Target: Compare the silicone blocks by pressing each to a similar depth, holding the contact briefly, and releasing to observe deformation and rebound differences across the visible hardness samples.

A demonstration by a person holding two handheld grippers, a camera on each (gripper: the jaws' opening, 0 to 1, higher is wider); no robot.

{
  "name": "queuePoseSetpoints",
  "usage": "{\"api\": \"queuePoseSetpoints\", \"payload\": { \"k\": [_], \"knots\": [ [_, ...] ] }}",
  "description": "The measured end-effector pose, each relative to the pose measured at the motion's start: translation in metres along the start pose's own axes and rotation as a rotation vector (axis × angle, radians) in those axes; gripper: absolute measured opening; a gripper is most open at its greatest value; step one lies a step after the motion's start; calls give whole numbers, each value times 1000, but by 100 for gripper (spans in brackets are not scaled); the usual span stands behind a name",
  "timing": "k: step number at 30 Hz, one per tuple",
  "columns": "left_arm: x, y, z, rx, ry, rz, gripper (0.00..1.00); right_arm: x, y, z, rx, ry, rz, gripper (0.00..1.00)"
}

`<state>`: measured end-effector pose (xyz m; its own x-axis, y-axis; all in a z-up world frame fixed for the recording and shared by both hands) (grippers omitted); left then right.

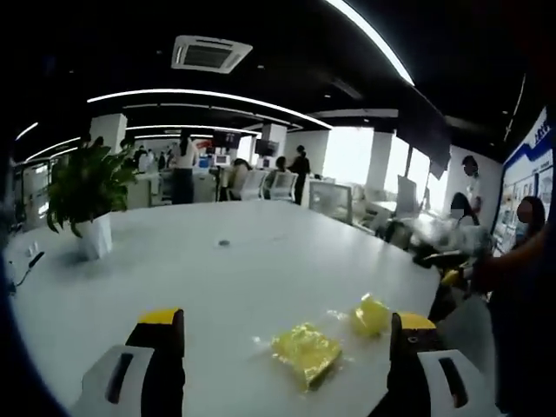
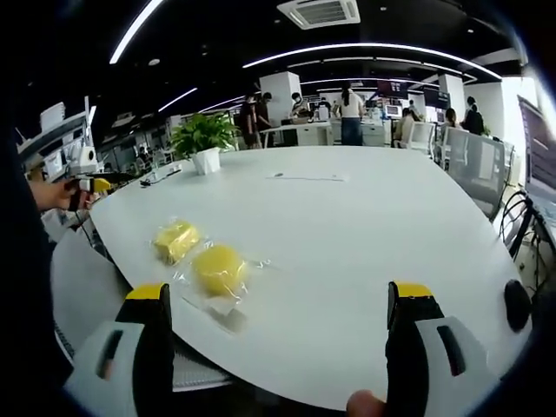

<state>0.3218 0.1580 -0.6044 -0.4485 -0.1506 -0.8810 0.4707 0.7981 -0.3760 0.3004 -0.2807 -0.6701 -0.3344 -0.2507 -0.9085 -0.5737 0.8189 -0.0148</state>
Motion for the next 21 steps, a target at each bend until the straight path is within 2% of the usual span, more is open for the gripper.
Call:
{"api": "queuePoseSetpoints", "payload": {
  "k": [3, 6, 8, 14, 17, 18, 21],
  "knots": [
    [-4, -18, 18, 52, -1, 3, 100, 1, 0, -1, 5, -1, 3, 97],
    [-3, -29, 32, 98, 15, -41, 100, 4, 0, -3, 7, 4, -1, 97],
    [0, -33, 44, 98, 34, -68, 100, 5, -2, -3, 9, 7, 2, 97],
    [18, -44, 75, 128, 112, -127, 100, 4, 0, -4, 8, -1, 9, 97],
    [28, -49, 88, 147, 158, -216, 100, 4, 1, -4, -2, 2, 4, 97],
    [31, -50, 92, 149, 161, -227, 100, 4, 2, -4, -3, 2, 4, 97],
    [44, -54, 108, 152, 222, -293, 100, 2, 2, -3, -4, -4, 7, 97]
  ]
}}
Point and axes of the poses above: the point that each gripper's makers call its tool centre point, and the gripper's own axes: z roughly forward along the fingers, y roughly to its left, x roughly out of its underside, the point moved 6 cm from there along -z, roughly backward along the fingers, and after that the axes turned 10 degrees about -z, right-handed, at the moved point
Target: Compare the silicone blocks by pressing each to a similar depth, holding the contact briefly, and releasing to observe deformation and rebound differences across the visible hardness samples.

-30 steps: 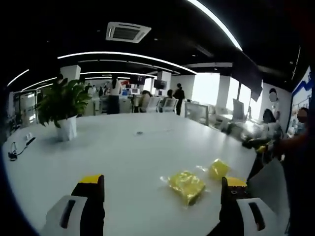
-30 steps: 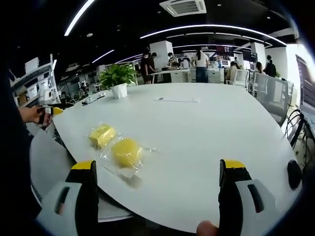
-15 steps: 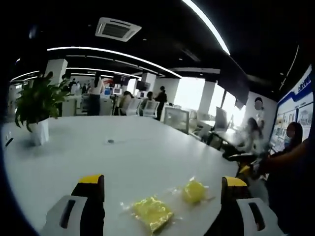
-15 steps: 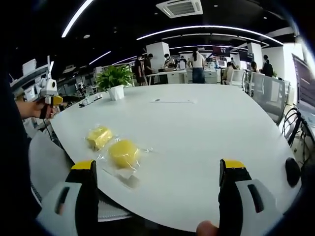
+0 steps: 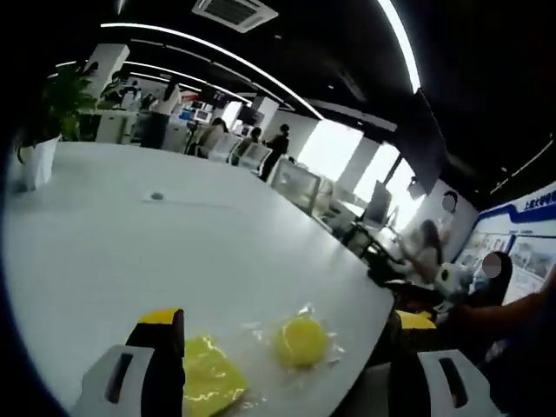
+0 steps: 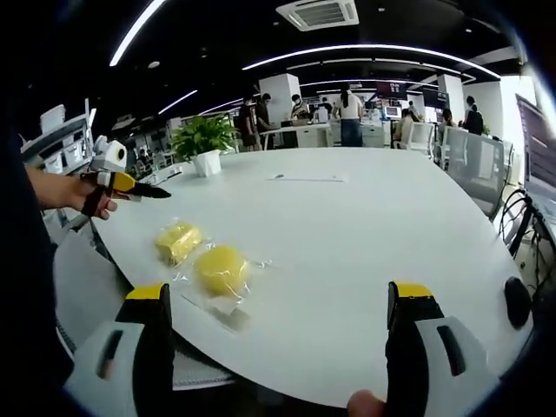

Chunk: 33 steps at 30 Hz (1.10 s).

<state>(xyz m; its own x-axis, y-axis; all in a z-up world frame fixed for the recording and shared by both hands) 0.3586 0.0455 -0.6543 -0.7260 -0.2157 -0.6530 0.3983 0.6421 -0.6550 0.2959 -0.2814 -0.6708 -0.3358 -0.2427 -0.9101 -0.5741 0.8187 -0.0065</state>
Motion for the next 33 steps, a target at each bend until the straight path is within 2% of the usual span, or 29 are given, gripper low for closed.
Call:
{"api": "queuePoseSetpoints", "payload": {
  "k": [3, 7, 10, 12, 15, 18, 21, 24, 26, 28, 29, 31, 32, 33],
  "knots": [
    [7, -1, 15, 7, 42, -43, 100, -3, 2, 0, -5, -3, -8, 97],
    [11, -4, 31, 12, 62, -108, 100, -5, 3, -1, -8, -7, -10, 97],
    [20, -3, 42, -5, 120, -119, 100, -7, 4, 0, -12, -15, -7, 97],
    [29, 0, 48, -41, 174, -137, 100, -9, 5, 0, -15, -18, -8, 97],
    [38, 2, 58, -52, 214, -166, 98, -10, 3, 1, -15, -22, -10, 97],
    [42, -1, 66, -36, 225, -220, 99, -11, 4, 0, -18, -21, -7, 97],
    [50, 3, 75, -46, 256, -253, 92, -10, 4, -1, -21, -16, -12, 97],
    [55, 4, 83, -49, 270, -273, 92, -8, 5, -3, -23, -11, -16, 97],
    [59, 6, 89, -53, 287, -294, 88, -7, 5, -3, -21, -10, -9, 97],
    [64, 8, 91, -54, 309, -307, 79, -5, 6, -4, -20, -8, -4, 97],
    [67, 12, 92, -75, 323, -314, 75, -4, 6, -4, -20, -7, -2, 97],
    [67, 11, 93, -60, 322, -326, 66, -4, 8, -5, -21, -7, 1, 97],
    [69, 8, 92, -56, 349, -383, 65, -3, 8, -5, -20, -6, 1, 97],
    [69, 9, 94, -54, 346, -386, 64, -3, 8, -5, -19, -4, 2, 97]
  ]
}}
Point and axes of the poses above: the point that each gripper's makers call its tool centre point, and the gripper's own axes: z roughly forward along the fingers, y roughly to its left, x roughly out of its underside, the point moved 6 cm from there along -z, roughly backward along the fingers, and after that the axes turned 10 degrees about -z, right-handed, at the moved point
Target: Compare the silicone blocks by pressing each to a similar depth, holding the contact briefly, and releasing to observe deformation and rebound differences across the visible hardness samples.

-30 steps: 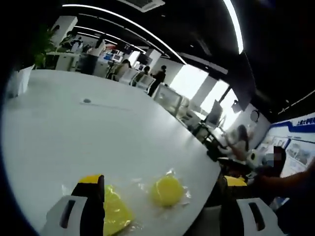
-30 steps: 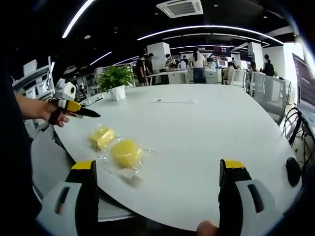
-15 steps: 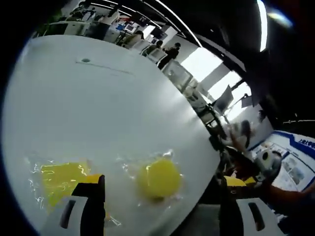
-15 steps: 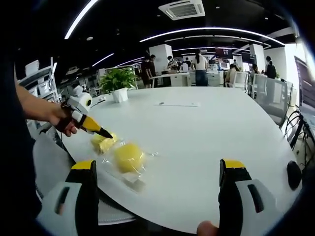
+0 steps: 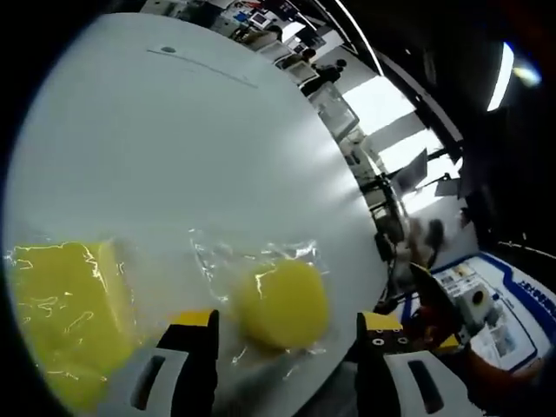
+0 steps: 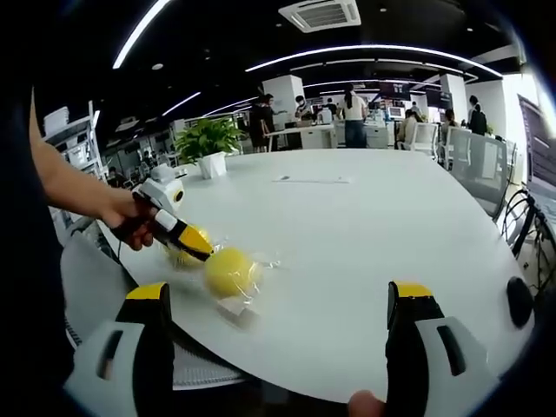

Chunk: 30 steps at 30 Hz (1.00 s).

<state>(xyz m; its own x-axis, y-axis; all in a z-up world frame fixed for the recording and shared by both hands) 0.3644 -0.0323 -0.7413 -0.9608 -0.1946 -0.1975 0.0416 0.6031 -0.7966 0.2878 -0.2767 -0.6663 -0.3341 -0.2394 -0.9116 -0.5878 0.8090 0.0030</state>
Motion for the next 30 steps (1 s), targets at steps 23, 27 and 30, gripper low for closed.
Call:
{"api": "queuePoseSetpoints", "payload": {
  "k": [23, 27, 30],
  "knots": [
    [5, 10, 7, -66, -2, 76, 12, 14, -3, -5, 25, 46, 31, 97],
    [3, 10, 8, -49, 11, 63, 7, 19, -10, -8, 55, 47, 35, 97],
    [3, 7, 8, -47, 33, 88, 5, 16, -13, -8, 76, 32, 44, 97]
  ]
}}
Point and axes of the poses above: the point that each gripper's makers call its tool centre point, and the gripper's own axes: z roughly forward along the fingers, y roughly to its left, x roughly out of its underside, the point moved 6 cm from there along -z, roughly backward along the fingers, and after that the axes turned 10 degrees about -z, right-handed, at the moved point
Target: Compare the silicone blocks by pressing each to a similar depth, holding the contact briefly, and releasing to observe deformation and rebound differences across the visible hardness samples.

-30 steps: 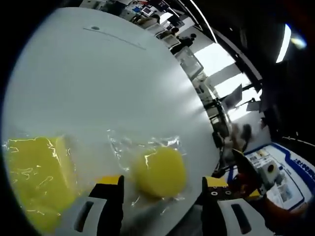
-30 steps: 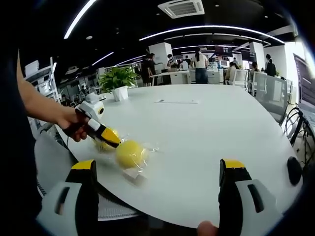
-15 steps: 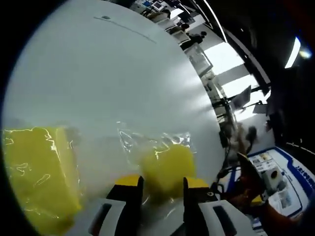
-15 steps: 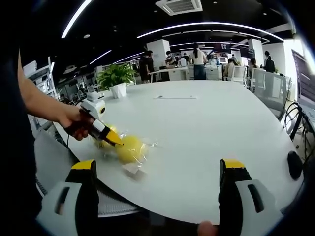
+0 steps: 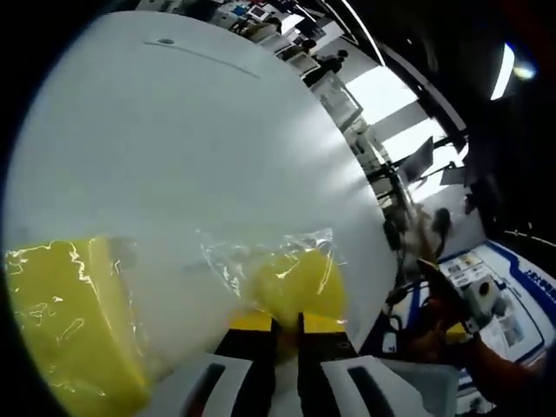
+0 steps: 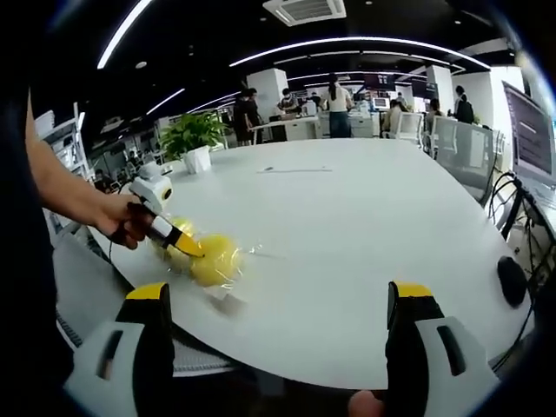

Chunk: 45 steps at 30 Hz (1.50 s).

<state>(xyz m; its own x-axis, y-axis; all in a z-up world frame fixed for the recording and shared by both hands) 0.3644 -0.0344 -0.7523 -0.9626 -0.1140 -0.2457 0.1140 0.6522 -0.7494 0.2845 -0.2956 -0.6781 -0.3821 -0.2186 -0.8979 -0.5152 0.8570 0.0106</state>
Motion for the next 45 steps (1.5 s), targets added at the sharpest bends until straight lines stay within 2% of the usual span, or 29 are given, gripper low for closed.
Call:
{"api": "queuePoseSetpoints", "payload": {
  "k": [4, 6, 8, 11, 12, 21, 24, 28, 34, 37, 40, 42, 45],
  "knots": [
    [-1, 1, 1, 2, 1, 12, 4, -1, 0, -1, 12, -12, 6, 97],
    [-1, 0, 1, 13, 0, 16, 2, 2, 5, -2, 5, 5, -1, 97],
    [1, -3, -2, 37, -16, 73, 2, 1, 5, -2, 5, 5, -2, 97],
    [1, -9, -3, 59, -14, 97, 1, -5, 6, -4, 6, -7, -10, 97],
    [1, -11, -4, 60, -21, 142, 1, -6, 7, -4, 5, -8, -11, 97],
    [0, -14, -15, 65, -72, 209, 1, -12, 12, -1, -16, 5, -40, 97],
    [-6, -16, -19, 68, -101, 215, 0, -20, 12, 0, -16, -6, -46, 97],
    [-14, -24, -27, 105, -145, 206, 0, -26, 15, -1, -24, -16, -53, 97],
    [-28, -43, -43, 158, -223, 266, 0, -35, 17, -2, -41, -28, -55, 97],
    [-39, -50, -53, 183, -268, 275, 0, -42, 12, -3, -33, -23, -99, 97],
    [-49, -59, -64, 207, -303, 284, 0, -55, 7, -4, -36, -34, -116, 97],
    [-52, -64, -68, 221, -317, 277, 0, -62, 4, -3, -37, -42, -130, 97],
    [-56, -77, -78, 233, -346, 310, 0, -82, -1, -1, -45, -72, -140, 97]
  ]
}}
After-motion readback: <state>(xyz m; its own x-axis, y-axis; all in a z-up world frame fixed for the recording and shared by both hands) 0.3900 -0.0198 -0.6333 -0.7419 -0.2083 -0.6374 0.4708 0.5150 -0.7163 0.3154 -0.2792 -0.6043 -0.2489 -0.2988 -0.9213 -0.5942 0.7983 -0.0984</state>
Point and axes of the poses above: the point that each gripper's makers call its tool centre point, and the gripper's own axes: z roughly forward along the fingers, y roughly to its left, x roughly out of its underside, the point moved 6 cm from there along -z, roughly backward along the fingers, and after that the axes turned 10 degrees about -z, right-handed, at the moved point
